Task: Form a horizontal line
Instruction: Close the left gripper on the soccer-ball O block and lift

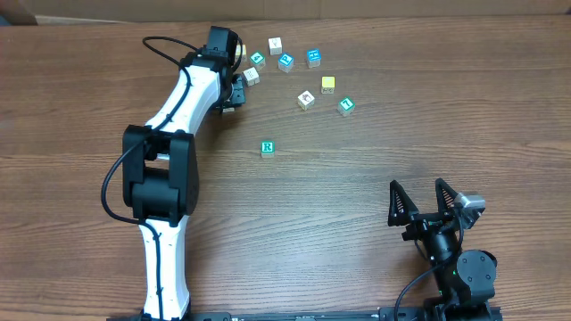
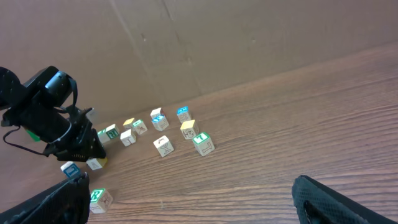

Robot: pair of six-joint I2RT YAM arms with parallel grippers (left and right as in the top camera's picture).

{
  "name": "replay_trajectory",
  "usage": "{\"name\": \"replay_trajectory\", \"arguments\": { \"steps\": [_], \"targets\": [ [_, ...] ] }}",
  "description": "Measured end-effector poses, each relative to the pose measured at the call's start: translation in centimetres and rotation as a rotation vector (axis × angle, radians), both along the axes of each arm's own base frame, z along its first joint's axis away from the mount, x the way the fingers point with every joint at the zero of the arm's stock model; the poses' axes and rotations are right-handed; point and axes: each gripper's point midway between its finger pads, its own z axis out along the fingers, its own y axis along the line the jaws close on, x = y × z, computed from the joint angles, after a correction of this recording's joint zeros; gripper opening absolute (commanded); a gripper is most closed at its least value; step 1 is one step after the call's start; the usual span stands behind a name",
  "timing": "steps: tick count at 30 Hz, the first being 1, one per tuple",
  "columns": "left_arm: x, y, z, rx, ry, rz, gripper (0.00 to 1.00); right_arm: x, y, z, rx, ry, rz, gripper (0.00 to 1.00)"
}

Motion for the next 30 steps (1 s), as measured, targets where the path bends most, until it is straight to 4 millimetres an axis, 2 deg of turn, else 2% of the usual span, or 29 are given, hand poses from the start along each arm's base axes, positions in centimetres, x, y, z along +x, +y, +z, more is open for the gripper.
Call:
{"name": "replay_trajectory", "arguments": {
  "steps": [10,17,23,30],
  "targets": [
    [0.1,-0.2,0.0,-0.014,0.001,-0.028,0.42,0.0,0.0,0.0,0.000,0.000,0.000,1.00],
    [-0.5,-0.2,-0.2,-0.012,0.026,-0.029,0.39,0.0,0.0,0.0,0.000,0.000,0.000,1.00],
    [-0.6,-0.1,-0.2,-0.011,0.033,-0.029,0.40,0.0,0.0,0.0,0.000,0.001,0.000,1.00],
    [-0.1,-0.2,0.9,-0.013,0.018,-0.029,0.39,0.0,0.0,0.0,0.000,0.000,0.000,1.00]
  ]
}}
